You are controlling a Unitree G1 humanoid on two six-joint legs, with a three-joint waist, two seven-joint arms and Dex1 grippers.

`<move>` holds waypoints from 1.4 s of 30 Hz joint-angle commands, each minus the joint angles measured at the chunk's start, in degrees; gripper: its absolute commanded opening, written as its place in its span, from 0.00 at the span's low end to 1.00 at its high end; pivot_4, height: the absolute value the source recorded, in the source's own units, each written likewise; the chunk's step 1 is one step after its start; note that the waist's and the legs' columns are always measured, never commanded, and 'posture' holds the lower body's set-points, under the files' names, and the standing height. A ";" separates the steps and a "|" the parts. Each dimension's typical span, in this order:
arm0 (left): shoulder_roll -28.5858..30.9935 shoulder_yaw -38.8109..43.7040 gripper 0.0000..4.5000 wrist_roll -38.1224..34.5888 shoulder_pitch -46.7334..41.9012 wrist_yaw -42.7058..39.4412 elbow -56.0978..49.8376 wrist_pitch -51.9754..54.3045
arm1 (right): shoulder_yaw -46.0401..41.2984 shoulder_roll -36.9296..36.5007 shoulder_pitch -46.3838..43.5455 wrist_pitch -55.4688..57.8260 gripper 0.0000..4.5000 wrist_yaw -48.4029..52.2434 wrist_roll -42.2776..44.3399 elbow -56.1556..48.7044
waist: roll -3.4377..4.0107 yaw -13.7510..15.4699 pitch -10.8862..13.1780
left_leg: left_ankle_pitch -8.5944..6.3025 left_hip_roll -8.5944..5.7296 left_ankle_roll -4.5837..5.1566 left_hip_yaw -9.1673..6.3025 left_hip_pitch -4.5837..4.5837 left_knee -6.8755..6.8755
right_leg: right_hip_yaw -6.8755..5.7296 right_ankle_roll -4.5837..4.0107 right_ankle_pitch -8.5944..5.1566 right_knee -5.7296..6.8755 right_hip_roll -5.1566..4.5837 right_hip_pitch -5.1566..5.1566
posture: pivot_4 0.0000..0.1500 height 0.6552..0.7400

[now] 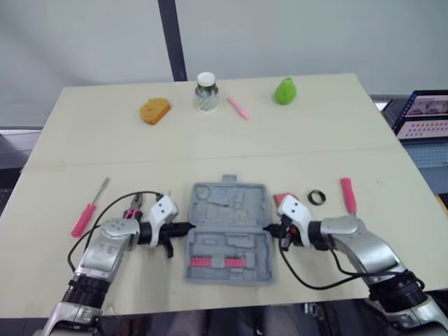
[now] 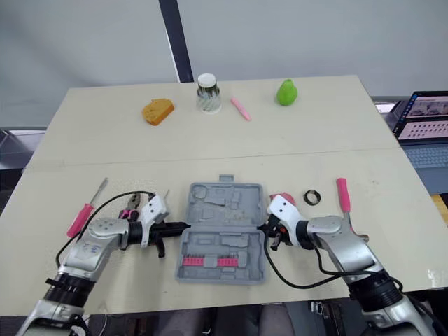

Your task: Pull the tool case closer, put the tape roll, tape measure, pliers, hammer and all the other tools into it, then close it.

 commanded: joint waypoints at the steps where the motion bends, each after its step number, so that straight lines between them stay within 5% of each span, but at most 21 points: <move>1: 0.25 -1.09 0.02 -1.09 2.61 0.06 -3.62 1.74 | -0.13 -0.26 0.64 -0.93 0.01 1.82 1.02 -2.75 | 0.00 -0.02 0.00 | 0.00 0.00 0.00 0.00 0.00 0.00 | 0.00 0.00 0.00 -0.01 0.00 0.00 | 1.00 0.95; 20: 0.92 -0.73 0.02 -4.91 16.06 4.37 -19.14 8.44 | -1.30 -3.30 8.67 3.70 0.01 2.83 3.79 -12.72 | 0.01 0.42 -0.02 | -0.01 0.06 -0.01 0.06 0.00 -0.12 | 0.05 -0.02 -0.01 -0.42 0.01 0.05 | 1.00 0.95; 42: 1.98 -0.68 0.02 -7.51 22.33 6.26 -24.37 11.00 | -3.01 -5.70 13.21 5.90 0.01 2.61 5.63 -17.12 | 0.01 0.49 -0.02 | -0.02 0.11 -0.01 0.16 0.01 -0.19 | 0.08 -0.02 -0.01 -0.82 0.02 0.09 | 1.00 0.95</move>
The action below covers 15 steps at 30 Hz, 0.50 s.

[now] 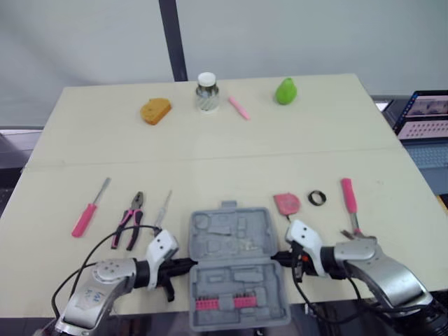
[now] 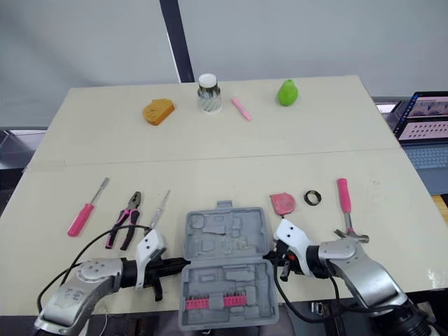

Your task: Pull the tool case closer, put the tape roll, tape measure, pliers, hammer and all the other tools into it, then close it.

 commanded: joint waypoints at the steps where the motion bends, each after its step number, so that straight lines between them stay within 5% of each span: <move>1: 0.17 -1.03 0.02 -1.38 1.34 -0.13 -2.13 0.63 | -0.76 -0.19 0.39 -0.10 0.01 0.79 2.04 -2.96 | 0.00 0.00 0.00 | 0.00 0.00 0.00 0.00 0.00 0.00 | 0.00 0.00 0.00 0.00 0.00 0.00 | 1.00 0.95; 15: 0.49 -0.88 0.02 -0.98 1.84 0.58 -1.20 -1.16 | -0.69 -0.69 0.84 -0.34 0.01 0.33 2.27 -2.72 | 0.00 0.01 0.00 | 0.00 0.01 0.00 0.03 0.01 -0.02 | 0.00 0.00 0.00 -0.03 0.00 0.01 | 1.00 0.95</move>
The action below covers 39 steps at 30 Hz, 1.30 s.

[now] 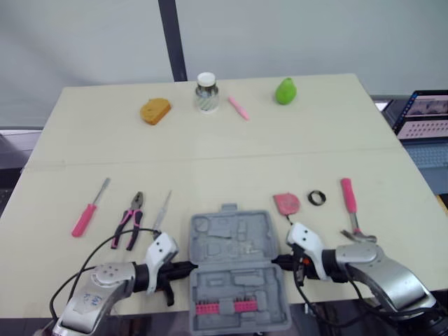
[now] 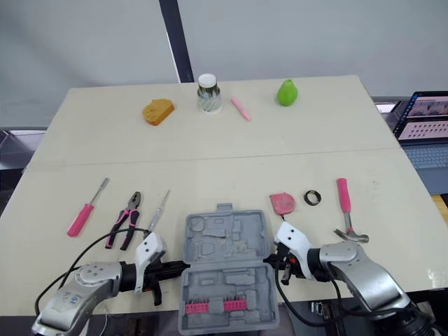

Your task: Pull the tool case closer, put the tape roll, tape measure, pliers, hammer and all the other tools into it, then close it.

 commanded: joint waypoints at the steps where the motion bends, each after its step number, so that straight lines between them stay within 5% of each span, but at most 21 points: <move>1: 0.03 -0.69 0.02 -0.57 0.84 0.18 -0.49 -0.82 | -0.70 -0.19 0.27 -0.94 0.01 0.30 1.12 -2.30 | 0.00 0.00 0.00 | 0.00 0.00 0.00 0.00 0.00 0.00 | 0.00 0.00 0.00 0.00 0.00 0.00 | 1.00 0.95; 18: 2.84 6.78 0.02 -2.96 1.74 0.39 1.79 -2.83 | -7.20 -5.36 3.66 -4.72 0.01 0.74 0.54 2.00 | 0.00 0.03 0.00 | 0.00 0.01 0.00 0.05 0.01 0.00 | 0.00 0.00 0.00 0.00 0.00 0.00 | 1.00 0.95; 33: 6.79 28.06 0.02 -17.29 15.19 -3.44 -13.52 -0.75 | -27.37 -12.59 15.96 0.93 0.01 5.47 13.37 -11.20 | -0.01 0.15 0.00 | -0.02 0.14 0.03 0.16 0.07 -0.07 | -0.03 -0.01 0.00 -0.19 0.01 0.16 | 1.00 0.95; 39: 3.99 33.63 0.02 -16.80 24.23 -3.49 -14.91 -4.77 | -34.71 -12.41 20.86 2.36 0.01 5.81 16.27 -10.73 | -0.03 0.27 0.01 | -0.09 0.15 0.12 0.16 0.24 -0.06 | -0.13 -0.01 0.00 -0.49 0.01 0.52 | 1.00 0.95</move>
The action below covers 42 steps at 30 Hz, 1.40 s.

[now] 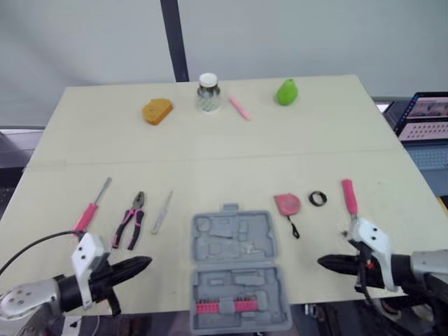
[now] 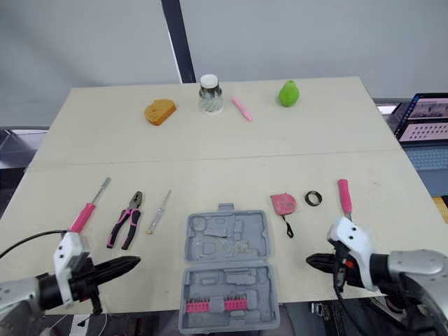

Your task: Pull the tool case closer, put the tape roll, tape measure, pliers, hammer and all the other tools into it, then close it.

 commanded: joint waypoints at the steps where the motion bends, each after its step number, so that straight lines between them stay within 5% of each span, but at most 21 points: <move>1: -2.30 2.48 0.02 0.36 3.84 -0.08 -1.37 -3.88 | -4.25 0.36 1.49 0.86 0.01 0.64 2.61 -1.28 | 0.00 0.04 0.00 | -0.02 0.00 0.01 0.00 0.03 0.00 | 0.00 0.00 0.00 -0.01 0.00 0.03 | 1.00 0.95; 5: -5.01 2.89 0.02 0.30 7.01 -1.95 0.54 -8.58 | -5.37 0.88 3.74 2.33 0.01 0.93 4.93 -2.09 | -0.02 0.32 -0.01 | -0.08 0.02 0.03 -0.01 0.03 0.02 | -0.01 -0.01 -0.01 -0.08 0.00 0.08 | 1.00 0.95; 6: -5.31 2.77 0.01 0.74 7.55 -2.50 1.27 -9.87 | -5.11 0.73 3.92 2.32 0.07 0.82 4.94 -2.07 | -0.02 0.39 -0.01 | -0.08 0.02 0.04 0.00 0.03 0.03 | -0.01 -0.01 -0.01 -0.10 -0.01 0.08 | 1.00 0.95; 9: -5.46 2.43 0.19 2.16 8.26 -3.66 2.70 -13.31 | -4.82 0.32 4.37 2.50 0.29 0.64 5.24 -2.00 | -0.03 0.56 -0.01 | -0.10 0.02 0.06 0.01 0.03 0.05 | -0.01 -0.01 -0.01 -0.11 0.00 0.09 | 1.00 0.95; 15: -5.27 1.55 0.87 3.85 8.95 -5.43 4.67 -17.71 | -4.73 -0.34 6.28 0.83 0.96 1.49 4.32 -1.60 | -0.03 1.29 -0.01 | -0.15 0.01 0.11 0.06 0.02 0.07 | 0.01 -0.01 0.00 -0.17 -0.01 0.10 | 1.00 0.95; 16: -5.34 1.47 0.96 3.95 8.86 -5.71 4.93 -18.49 | -4.80 -0.35 6.36 0.78 1.00 1.51 4.33 -1.59 | -0.03 1.30 -0.01 | -0.15 0.01 0.12 0.06 0.02 0.08 | 0.02 -0.01 0.00 -0.17 -0.01 0.10 | 1.00 0.95; 31: -5.03 -5.66 0.99 0.19 0.95 -8.34 -2.36 -25.24 | -4.65 -6.00 2.55 -1.45 1.00 2.09 0.28 -0.25 | 0.01 1.27 -0.03 | -0.16 0.03 0.09 0.06 0.04 0.12 | 0.01 0.01 0.01 -0.15 0.02 0.12 | 1.00 0.95; 42: -6.55 -11.02 0.99 3.13 -4.56 -3.20 -2.47 -26.10 | 13.46 -15.90 -23.73 2.14 1.00 0.82 -6.72 8.47 | 0.01 0.55 -0.02 | -0.16 0.06 0.08 0.11 0.06 0.13 | 0.02 0.01 0.01 -0.11 0.06 0.10 | 1.00 0.95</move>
